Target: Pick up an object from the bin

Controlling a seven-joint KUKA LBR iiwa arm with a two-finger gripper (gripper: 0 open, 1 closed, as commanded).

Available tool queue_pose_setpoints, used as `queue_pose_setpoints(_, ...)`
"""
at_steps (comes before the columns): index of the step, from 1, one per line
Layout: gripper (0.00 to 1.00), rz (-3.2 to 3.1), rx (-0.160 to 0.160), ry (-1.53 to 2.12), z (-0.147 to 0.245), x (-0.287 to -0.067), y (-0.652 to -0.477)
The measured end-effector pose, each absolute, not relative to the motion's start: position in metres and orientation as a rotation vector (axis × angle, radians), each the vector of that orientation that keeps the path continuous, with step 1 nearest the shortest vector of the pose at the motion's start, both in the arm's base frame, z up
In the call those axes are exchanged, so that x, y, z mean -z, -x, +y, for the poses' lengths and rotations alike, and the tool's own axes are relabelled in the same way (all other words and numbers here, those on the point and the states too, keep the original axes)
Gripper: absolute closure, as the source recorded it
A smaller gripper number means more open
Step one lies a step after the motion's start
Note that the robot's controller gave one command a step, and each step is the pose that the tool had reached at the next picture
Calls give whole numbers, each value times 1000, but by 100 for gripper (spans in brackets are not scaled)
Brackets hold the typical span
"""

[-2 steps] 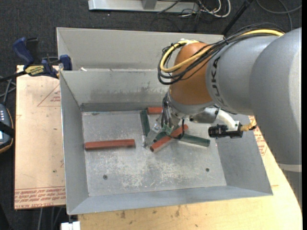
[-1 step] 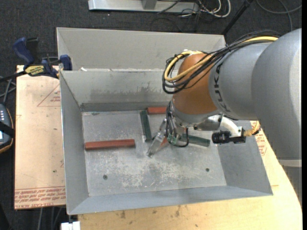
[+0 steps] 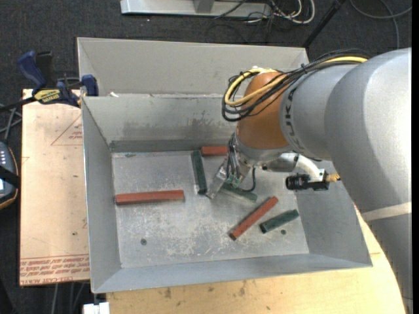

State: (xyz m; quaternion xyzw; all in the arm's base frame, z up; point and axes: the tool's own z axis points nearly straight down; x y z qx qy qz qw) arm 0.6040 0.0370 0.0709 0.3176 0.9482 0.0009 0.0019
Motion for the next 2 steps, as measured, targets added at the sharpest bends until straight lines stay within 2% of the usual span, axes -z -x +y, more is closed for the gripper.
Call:
queue_pose_setpoints(1, 100, 2975, -3, -997, 37, -71, -604)
queue_pose_setpoints(2, 100, 2984, 3, -998, 60, -118, -602)
